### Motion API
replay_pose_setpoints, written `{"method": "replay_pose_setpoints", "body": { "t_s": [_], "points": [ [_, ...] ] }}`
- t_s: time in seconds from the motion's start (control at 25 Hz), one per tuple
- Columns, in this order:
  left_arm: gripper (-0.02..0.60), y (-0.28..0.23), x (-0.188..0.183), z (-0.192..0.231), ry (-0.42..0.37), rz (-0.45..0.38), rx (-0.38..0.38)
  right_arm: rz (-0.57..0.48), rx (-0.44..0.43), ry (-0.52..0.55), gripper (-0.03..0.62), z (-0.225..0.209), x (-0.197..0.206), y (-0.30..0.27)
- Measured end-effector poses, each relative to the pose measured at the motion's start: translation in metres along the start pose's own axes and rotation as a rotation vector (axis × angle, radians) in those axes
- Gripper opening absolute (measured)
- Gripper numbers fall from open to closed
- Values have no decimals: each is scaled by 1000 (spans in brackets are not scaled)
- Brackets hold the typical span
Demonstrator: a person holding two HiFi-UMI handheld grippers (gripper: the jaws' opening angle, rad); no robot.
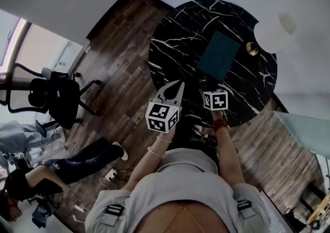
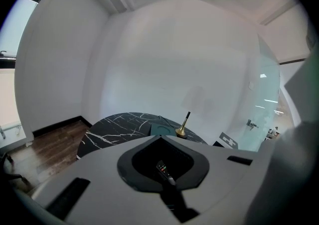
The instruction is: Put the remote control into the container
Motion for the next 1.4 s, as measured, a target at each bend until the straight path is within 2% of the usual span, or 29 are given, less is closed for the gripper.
{"method": "replay_pose_setpoints", "body": {
  "t_s": [0.2, 0.44, 0.64, 0.76, 0.96, 1.04, 1.12, 1.4],
  "points": [
    [5, -6, -3, 8, 1, 10, 2, 47, 26, 10, 181, 2, -9, -12],
    [5, -14, -6, 14, 11, 16, 9, 156, 73, 32, 181, 5, -20, -22],
    [5, -20, -9, 19, 13, 19, 16, 186, 29, 22, 181, 16, -25, -31],
    [5, -22, -12, 22, 14, 20, 20, 214, 73, 54, 181, 15, -27, -31],
    [5, -26, -12, 24, 18, 27, 30, 229, 55, 41, 183, 25, -27, -40],
    [5, -28, -12, 24, 19, 29, 36, 278, 127, 80, 183, 20, -25, -41],
    [5, -29, -13, 25, 21, 31, 40, 311, 164, 95, 183, 18, -25, -44],
    [5, -28, -14, 30, 24, 36, 48, 331, 158, 74, 183, 18, -26, -46]
  ]
}}
Point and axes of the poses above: the fingertips, and each gripper's own axes: y backward along the fingers, z to its left, x out of its underside, the point moved 9 cm from there along y, backward along the fingers, and after that the axes turned 10 degrees about y, right-handed, at the moved point
